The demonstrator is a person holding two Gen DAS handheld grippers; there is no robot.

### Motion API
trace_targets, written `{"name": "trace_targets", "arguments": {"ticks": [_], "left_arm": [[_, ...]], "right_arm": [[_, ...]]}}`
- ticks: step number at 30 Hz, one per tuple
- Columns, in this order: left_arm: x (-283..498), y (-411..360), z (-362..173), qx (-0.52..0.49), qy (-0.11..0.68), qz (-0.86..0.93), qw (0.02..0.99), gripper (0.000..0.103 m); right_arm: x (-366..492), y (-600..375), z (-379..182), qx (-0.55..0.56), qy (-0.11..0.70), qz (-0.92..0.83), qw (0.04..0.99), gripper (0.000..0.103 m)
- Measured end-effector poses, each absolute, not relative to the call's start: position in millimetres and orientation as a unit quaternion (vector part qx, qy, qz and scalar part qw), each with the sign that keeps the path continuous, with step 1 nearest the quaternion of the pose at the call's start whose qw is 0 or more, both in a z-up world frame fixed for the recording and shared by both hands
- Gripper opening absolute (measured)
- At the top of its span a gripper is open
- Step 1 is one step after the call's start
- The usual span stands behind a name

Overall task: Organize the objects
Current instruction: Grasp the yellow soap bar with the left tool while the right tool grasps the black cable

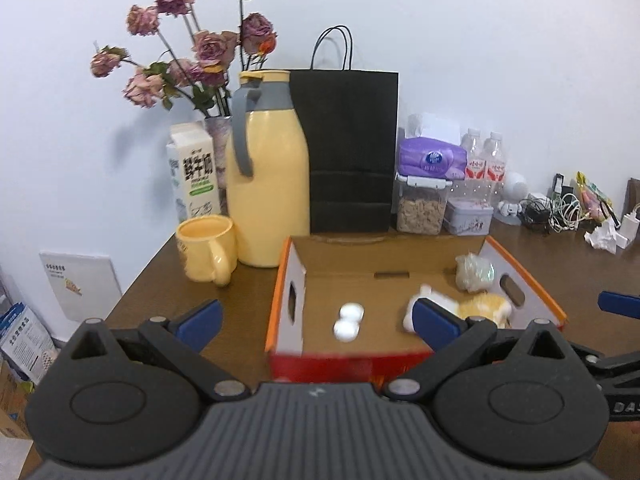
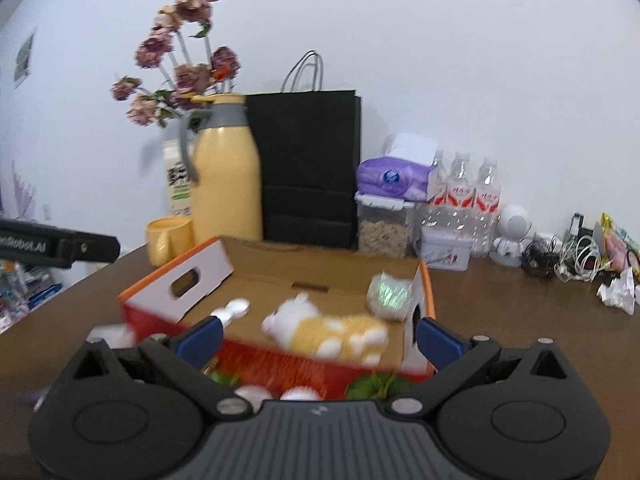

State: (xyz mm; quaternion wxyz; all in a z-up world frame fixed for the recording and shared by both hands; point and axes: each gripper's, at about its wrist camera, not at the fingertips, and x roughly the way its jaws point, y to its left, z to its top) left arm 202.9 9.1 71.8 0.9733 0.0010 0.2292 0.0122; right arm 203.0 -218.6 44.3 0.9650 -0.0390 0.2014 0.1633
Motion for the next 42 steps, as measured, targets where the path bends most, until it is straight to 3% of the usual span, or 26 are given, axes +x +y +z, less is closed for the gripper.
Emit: {"name": "trace_targets", "arguments": {"ticks": [17,28,42], "left_arm": [[100,70,13,-0.044,0.259,0.059,0.963,0.103],[79,86,-14,-0.066,0.286,0.091,0.951,0.103],[79,60,-21,-0.056,0.298,0.043,0.952,0.103]], "right_arm": [[122,-198,-15,-0.094,0.283,0.244,0.923,0.1],[128,-180,-38,-0.091,0.315,0.26,0.908,0.073],[134,-177,-43,-0.082,0.309,0.279,0.906,0.05]]}}
